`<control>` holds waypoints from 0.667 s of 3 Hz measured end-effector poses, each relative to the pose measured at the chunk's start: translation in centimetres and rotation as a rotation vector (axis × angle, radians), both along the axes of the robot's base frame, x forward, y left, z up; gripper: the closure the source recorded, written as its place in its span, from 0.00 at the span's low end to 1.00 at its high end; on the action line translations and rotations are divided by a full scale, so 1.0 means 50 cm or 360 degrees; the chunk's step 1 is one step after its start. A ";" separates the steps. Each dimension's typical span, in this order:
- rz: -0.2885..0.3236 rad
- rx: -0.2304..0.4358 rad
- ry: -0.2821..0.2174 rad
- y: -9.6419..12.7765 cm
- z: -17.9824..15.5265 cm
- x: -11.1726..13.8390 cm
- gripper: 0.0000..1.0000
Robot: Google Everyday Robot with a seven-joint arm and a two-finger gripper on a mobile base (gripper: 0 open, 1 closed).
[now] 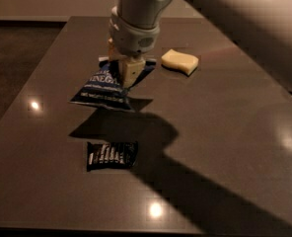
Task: Move blue chip bag near rxbar chocolate
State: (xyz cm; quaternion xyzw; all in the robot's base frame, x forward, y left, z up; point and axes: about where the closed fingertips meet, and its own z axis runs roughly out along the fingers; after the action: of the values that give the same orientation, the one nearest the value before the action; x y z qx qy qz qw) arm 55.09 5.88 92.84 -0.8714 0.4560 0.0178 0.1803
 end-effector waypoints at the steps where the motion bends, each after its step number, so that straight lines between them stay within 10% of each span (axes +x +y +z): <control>1: 0.0060 0.0026 0.0018 -0.043 0.010 -0.079 0.85; 2: 0.0117 0.0040 0.0068 -0.068 0.005 -0.138 0.62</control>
Offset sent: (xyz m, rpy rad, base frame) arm -0.1056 -0.0522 -0.0011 0.0333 0.0900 0.1158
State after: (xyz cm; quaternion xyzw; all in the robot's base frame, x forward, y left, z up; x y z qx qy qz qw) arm 48.17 2.46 93.10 -0.8846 0.4272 0.0488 0.1806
